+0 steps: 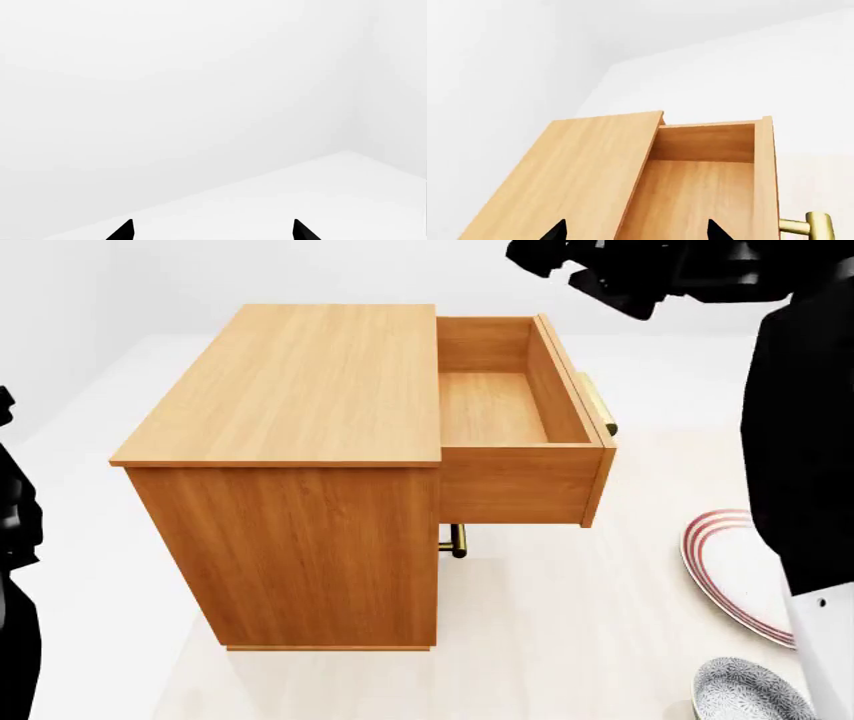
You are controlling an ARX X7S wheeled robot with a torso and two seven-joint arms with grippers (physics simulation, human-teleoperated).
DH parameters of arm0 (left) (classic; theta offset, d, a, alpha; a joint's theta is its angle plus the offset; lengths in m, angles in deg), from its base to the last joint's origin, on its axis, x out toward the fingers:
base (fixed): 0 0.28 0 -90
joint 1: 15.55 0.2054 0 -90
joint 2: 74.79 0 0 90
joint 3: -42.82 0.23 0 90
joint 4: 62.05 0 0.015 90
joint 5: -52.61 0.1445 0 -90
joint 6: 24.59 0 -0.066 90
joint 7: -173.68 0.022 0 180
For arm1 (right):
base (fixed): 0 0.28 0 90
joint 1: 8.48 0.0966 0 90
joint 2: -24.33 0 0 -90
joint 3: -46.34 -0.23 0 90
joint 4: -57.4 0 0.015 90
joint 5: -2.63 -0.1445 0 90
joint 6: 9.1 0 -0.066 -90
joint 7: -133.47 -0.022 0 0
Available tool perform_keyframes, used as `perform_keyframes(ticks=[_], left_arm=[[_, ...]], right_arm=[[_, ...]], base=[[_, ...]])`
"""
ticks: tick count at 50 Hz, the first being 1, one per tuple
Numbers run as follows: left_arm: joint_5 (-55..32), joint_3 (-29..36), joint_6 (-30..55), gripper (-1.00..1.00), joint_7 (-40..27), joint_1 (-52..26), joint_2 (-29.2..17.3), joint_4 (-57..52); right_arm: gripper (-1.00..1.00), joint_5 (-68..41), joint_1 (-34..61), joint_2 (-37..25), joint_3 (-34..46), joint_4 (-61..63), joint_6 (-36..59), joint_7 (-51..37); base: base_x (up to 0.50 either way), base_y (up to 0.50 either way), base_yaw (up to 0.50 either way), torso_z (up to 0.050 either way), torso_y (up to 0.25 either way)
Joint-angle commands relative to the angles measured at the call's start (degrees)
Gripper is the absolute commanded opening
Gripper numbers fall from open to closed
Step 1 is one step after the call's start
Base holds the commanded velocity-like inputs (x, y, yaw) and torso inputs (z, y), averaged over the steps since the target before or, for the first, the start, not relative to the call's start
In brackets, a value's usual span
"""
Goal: Open the top drawer of the cabinet and put the bowl in it.
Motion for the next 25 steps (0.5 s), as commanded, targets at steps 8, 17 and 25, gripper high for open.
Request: perform_keyframes(ticks=[8,17,25], left_arm=[[0.14,0.07,-0.61,1.00,0.33,0.15,-0.03,0.00],[0.05,0.13,-0.77,1.00,0.55,0.17,-0.04,0.00],[0.07,0.20,-0.85,1.00,0.55,0.21,-0.04,0.00]], right_arm=[[1.00,3.59,3.85,2.72,16.59,-7.32,1.95,1.11],[1.00,1.11,5.88,4.54,23.79,-7.35,2.50,0.72],[1.00,-2.39,4.28,4.01,27.65,-7.37,2.50,-0.41]], base=[[0.00,0.00,0.00,0.000,0.000],[0.00,0.00,0.00,0.000,0.000],[0.00,0.00,0.00,0.000,0.000]])
